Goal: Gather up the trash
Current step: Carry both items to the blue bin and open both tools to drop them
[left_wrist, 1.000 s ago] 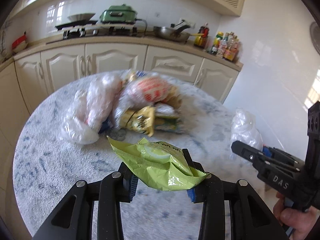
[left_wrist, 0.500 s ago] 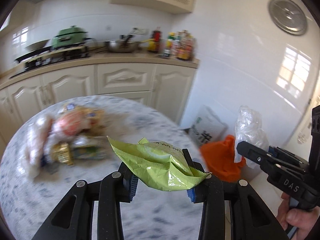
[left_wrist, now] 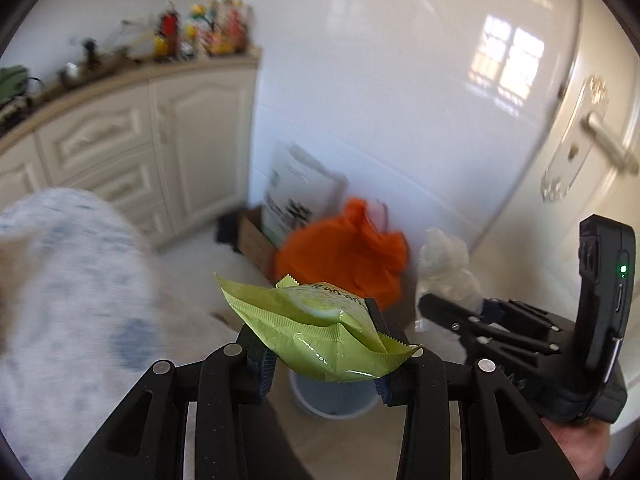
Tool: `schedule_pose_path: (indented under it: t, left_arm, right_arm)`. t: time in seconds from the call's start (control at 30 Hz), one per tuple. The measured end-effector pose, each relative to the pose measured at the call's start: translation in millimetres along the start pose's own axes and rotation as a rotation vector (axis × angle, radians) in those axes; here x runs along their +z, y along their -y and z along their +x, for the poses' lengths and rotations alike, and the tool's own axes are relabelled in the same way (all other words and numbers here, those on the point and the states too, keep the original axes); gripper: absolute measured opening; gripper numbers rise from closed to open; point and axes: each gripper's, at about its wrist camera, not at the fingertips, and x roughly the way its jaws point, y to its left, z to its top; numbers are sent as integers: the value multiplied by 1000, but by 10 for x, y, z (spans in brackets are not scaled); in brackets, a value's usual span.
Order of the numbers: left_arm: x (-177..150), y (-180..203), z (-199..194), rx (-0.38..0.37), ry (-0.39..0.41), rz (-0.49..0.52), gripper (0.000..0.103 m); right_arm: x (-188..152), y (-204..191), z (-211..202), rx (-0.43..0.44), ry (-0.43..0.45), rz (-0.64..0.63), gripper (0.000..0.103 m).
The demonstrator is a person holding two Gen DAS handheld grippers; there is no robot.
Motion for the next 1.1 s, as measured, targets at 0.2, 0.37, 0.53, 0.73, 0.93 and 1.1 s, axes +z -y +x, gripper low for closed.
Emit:
schedule_pose_path:
  t: [0.2,0.37,0.53,0.73,0.93,1.1]
  left_arm:
    - [79,98,974,-33,-155,-17,35]
    - [174,168,1742,-43,-267,-25,36]
    - [237,269,2317,-55,-349,-25,40]
    - [249,285,2626,9,-373,-7,86]
    - [230,333,2562,35,-367,1,90]
    - [280,392,2141,53,-314,34,96]
  right_arm:
    - [-227,592,481,-40,-103,99,32]
    - [-372,1003,887,-58,-166,181,32]
    - [-477,1235,1181,-63,-223,229,34]
    - [-597,1454,1304,-87,-255,274,60]
    - [-658,1544,1237,-111,-243,321,101]
    - [-637,1516,1110,-134,-222,353,103]
